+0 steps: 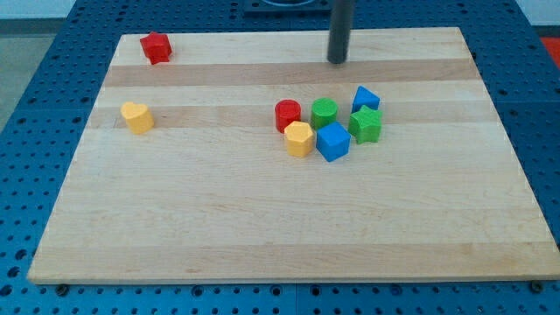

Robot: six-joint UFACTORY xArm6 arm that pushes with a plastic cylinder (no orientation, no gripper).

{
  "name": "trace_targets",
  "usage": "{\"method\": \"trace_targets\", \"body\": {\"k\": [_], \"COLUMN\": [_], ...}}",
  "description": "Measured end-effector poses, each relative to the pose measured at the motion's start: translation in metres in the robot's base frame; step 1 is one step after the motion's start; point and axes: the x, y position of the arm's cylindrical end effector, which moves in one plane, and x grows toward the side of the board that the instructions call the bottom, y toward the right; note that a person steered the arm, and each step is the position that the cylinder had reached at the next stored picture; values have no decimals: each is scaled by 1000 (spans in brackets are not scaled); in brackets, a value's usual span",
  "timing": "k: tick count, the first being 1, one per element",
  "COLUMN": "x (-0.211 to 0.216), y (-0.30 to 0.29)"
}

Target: Move your arm to the top left corner of the board

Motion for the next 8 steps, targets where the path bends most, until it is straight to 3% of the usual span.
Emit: {"method": "trace_targets", "body": {"k": [3, 6, 7, 8], "x": [21, 46, 41, 13], "y": [-135, -329, -364, -364]}}
